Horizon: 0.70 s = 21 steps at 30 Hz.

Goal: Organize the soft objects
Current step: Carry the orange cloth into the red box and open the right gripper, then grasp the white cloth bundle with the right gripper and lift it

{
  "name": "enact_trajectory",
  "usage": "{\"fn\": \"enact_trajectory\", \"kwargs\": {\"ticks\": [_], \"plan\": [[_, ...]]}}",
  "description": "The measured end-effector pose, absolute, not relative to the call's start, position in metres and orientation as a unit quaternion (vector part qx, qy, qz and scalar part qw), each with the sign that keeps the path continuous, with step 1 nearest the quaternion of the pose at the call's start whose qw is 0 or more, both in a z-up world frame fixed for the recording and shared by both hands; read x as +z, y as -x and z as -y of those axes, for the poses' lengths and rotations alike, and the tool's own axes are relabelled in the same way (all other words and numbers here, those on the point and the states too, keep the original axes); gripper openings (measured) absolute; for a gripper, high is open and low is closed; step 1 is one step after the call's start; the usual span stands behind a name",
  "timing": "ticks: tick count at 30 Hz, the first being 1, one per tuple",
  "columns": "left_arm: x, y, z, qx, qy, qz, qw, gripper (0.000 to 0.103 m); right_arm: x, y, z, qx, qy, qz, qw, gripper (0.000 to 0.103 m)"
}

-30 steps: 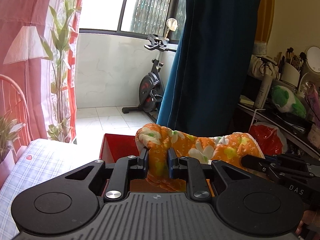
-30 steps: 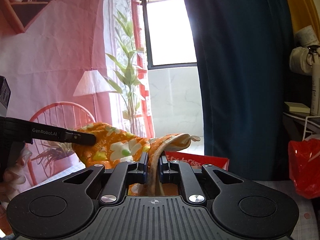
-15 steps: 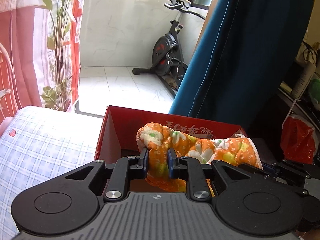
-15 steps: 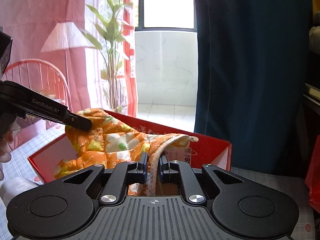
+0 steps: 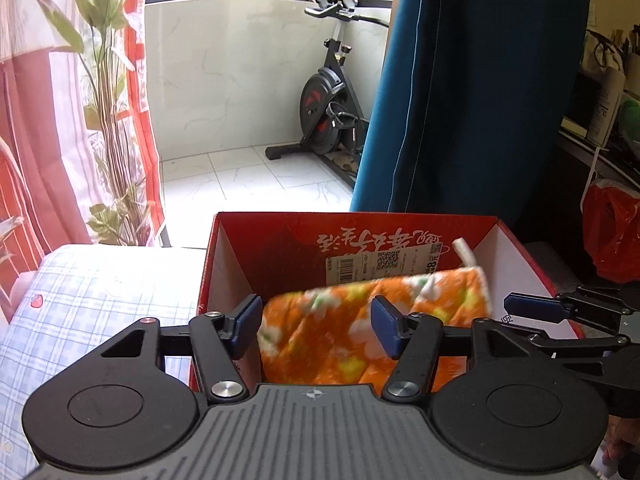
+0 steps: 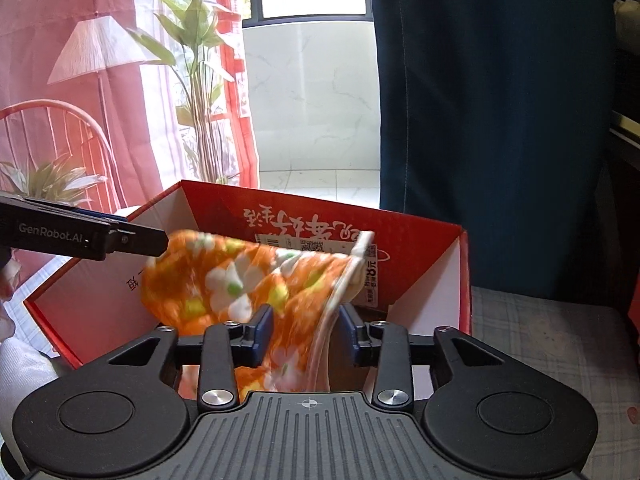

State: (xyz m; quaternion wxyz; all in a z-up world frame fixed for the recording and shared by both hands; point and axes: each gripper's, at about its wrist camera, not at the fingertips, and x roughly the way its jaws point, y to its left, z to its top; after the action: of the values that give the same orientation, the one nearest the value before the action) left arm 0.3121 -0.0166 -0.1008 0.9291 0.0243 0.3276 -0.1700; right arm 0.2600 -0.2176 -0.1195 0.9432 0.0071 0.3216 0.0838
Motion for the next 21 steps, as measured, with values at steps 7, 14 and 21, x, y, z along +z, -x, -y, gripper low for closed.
{"fn": "enact_trajectory", "kwargs": {"ticks": [7, 14, 21], "plan": [[-0.085, -0.275, 0.004, -0.171, -0.023, -0.284, 0.943, 0.064, -0.103, -0.225, 0.225, 0.099, -0.002, -0.292, 0.951, 0.046], [-0.079, -0.22, -0.007, -0.18, -0.044, -0.234, 0.954, 0.073, -0.083, -0.181, 0.237, 0.106, 0.0, -0.266, 0.958, 0.047], [-0.091, -0.179, -0.018, -0.197, -0.032, -0.25, 0.947, 0.076, -0.071, -0.129, 0.244, 0.113, -0.004, -0.246, 0.963, 0.051]]}}
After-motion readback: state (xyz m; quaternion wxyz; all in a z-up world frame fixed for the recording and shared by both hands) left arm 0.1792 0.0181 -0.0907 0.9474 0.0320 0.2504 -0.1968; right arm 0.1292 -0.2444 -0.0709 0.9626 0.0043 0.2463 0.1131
